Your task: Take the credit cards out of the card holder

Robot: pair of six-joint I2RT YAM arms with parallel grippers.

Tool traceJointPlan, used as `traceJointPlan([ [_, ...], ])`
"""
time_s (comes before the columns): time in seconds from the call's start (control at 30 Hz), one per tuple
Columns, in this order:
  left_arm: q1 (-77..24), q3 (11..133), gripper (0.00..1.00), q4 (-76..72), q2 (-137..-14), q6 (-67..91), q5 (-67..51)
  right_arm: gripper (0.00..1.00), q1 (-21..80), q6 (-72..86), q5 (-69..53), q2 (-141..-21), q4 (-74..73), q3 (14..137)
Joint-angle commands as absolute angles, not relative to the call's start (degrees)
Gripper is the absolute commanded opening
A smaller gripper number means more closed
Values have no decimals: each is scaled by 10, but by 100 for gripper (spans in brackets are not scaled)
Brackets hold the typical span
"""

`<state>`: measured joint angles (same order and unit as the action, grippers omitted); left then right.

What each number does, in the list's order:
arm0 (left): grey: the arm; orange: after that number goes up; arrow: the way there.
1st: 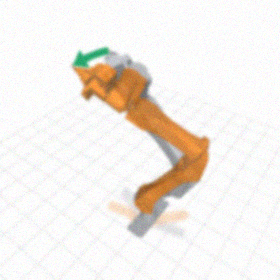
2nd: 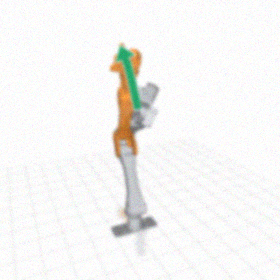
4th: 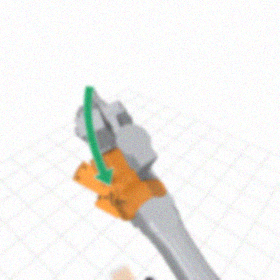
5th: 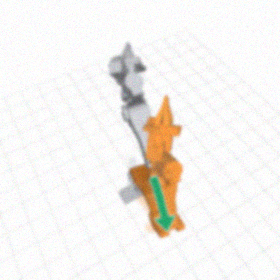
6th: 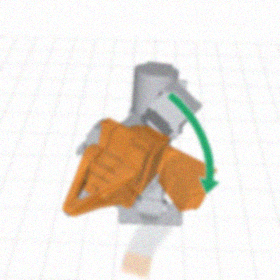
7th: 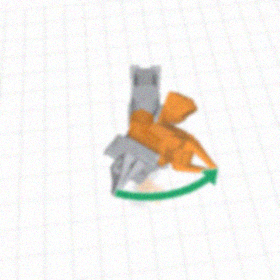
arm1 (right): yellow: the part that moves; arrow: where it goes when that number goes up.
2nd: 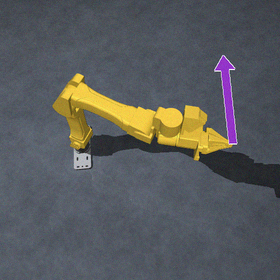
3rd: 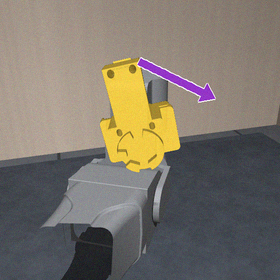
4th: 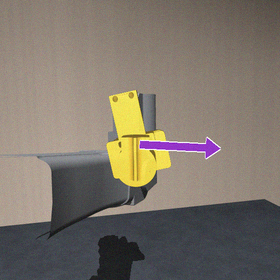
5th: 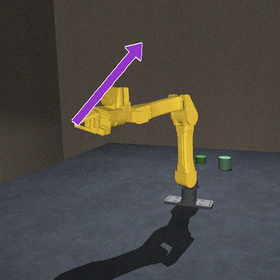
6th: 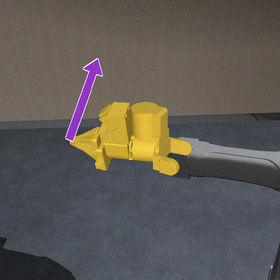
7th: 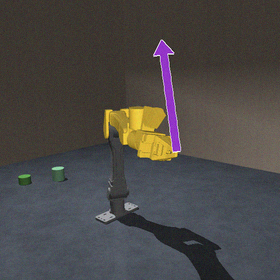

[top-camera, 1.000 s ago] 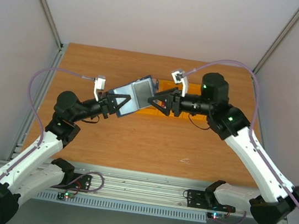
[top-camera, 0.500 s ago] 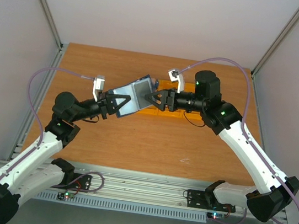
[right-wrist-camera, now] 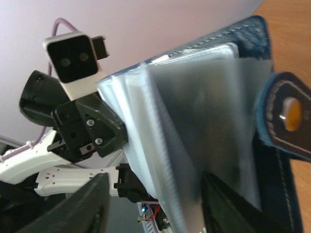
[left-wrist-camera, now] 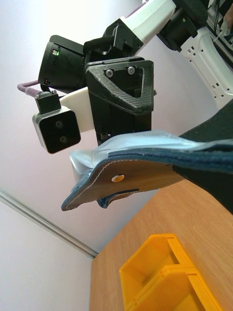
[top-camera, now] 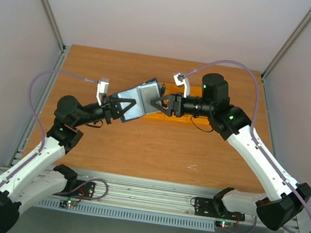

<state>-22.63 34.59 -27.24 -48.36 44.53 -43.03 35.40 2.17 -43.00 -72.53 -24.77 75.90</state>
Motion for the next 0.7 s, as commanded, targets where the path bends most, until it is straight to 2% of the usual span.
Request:
traceJointPlan([
  [0.0, -227, 347, 0, -297, -478, 435, -420, 44, 367, 22, -466, -729, -209, 763],
  [0.07, -227, 347, 0, -288, -479, 432, -414, 38, 374, 18, -463, -733, -208, 766],
  [0.23, -227, 346, 0, -273, -481, 431, -403, 36, 393, 9, -465, -747, -206, 778],
  [0.33, -227, 346, 0, -270, -481, 429, -403, 41, 410, -1, -460, -760, -209, 792],
  [0.53, -227, 346, 0, -270, -480, 428, -404, 66, 441, -40, -429, -790, -239, 827],
  [0.67, -227, 345, 0, -272, -479, 428, -406, 68, 447, -55, -388, -788, -258, 833],
])
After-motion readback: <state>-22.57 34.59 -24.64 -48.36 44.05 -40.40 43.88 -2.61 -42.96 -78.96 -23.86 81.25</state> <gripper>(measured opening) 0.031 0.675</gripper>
